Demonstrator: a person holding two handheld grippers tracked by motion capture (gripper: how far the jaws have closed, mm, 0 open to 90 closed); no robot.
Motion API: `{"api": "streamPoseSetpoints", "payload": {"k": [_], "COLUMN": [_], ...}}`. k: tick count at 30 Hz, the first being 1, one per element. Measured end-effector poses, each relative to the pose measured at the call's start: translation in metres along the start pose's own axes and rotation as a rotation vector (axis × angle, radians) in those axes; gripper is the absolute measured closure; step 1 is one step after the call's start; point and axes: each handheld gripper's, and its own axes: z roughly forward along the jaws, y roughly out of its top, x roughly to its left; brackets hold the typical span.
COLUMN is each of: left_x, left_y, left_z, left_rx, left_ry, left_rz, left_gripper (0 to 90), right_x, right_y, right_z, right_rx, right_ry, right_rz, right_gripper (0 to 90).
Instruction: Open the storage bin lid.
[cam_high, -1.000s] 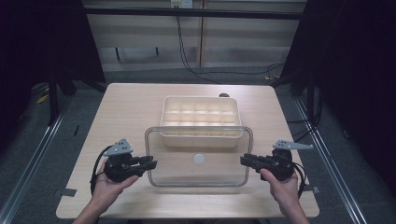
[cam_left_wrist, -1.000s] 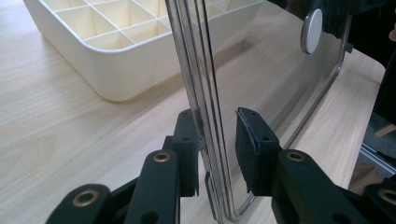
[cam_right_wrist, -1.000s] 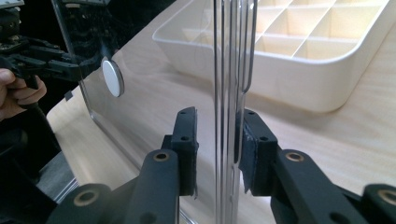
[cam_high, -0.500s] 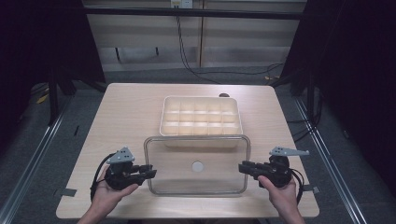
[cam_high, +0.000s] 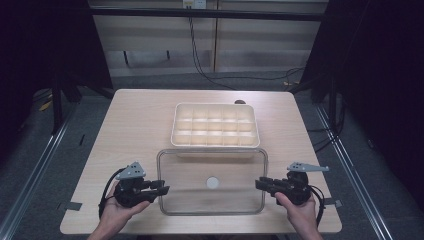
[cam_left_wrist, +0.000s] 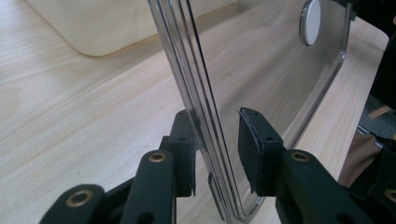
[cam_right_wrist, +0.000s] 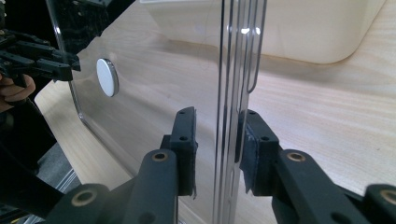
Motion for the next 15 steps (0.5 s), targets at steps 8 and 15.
{"api": "streamPoseSetpoints", "payload": {"k": [8, 15], "left_x": [0.006, 0.009], "left_y": [0.000, -0.003], "left_z": [0.003, 0.008], "left_rx": [0.025, 0.058], "left_ry": [-0.007, 0.012], "left_rz": [-0.001, -0.006], "left_gripper": [64.1, 59.4], "right_x": [-0.002, -0.004], "right_y": [-0.001, -0.004], "right_z": [0.009, 0.017], "right_rx": [0.029, 0.064], "right_ry": [-0.001, -0.003], "right_rz": [-0.005, -0.011], "right_gripper": [68.2, 64.6]}}
